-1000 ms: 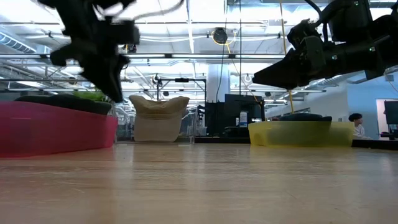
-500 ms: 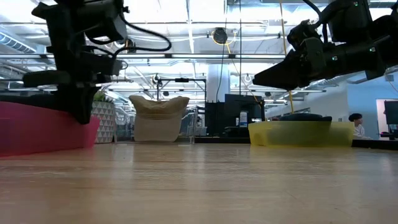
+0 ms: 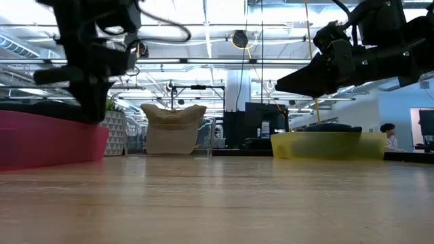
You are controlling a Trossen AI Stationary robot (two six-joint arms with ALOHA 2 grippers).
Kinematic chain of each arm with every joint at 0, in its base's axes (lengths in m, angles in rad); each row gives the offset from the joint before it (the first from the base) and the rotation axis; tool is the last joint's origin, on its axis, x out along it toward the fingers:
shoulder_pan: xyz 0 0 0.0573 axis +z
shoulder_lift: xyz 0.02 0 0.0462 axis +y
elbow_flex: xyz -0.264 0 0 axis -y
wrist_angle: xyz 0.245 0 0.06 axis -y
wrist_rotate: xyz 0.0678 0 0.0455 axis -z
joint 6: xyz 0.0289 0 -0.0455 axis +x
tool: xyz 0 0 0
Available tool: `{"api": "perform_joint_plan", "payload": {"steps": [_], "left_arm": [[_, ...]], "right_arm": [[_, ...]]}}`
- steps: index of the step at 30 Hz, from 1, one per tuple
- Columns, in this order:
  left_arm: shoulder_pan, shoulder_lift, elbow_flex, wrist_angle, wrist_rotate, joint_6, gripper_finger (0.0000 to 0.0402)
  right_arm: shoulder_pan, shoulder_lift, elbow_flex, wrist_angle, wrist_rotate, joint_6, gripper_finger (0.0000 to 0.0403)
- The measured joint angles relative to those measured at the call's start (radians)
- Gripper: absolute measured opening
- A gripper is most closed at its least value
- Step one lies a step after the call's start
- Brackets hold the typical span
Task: Pick & Place hat
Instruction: Adjust the transparent bin
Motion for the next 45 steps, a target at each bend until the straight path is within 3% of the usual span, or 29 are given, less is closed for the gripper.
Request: {"api": "perform_joint_plan", "payload": {"steps": [5, 12, 16, 20, 25, 28, 45], "left_arm": [[0.026, 0.000, 0.092, 0.035, -0.036, 0.080, 0.0047], [0.174, 0.022, 0.101, 0.406, -0.042, 0.245, 0.0047], [0.296, 0.064, 0.099, 0.451, 0.076, 0.224, 0.0046], [0.387, 0.144, 0.099, 0.500, 0.150, 0.312, 0.0047], [0.475, 0.263, 0.099, 0.576, 0.141, 0.415, 0.0047], [0.517, 0.313, 0.099, 0.601, 0.072, 0.439, 0.0046], [0.561, 0.335, 0.097, 0.655, 0.116, 0.445, 0.0046]], "right_arm": [[0.000, 0.000, 0.000, 0.000, 0.000, 0.000, 0.0130], [0.000, 0.000, 0.000, 0.000, 0.000, 0.000, 0.0130], [0.000, 0.000, 0.000, -0.013, -0.001, 0.005, 0.0130], [0.000, 0.000, 0.000, -0.012, 0.000, -0.001, 0.0130], [0.000, 0.000, 0.000, -0.019, 0.000, -0.003, 0.0130], [0.000, 0.000, 0.000, -0.021, 0.000, -0.003, 0.0130], [0.000, 0.000, 0.000, -0.028, 0.001, -0.004, 0.0130]]}}
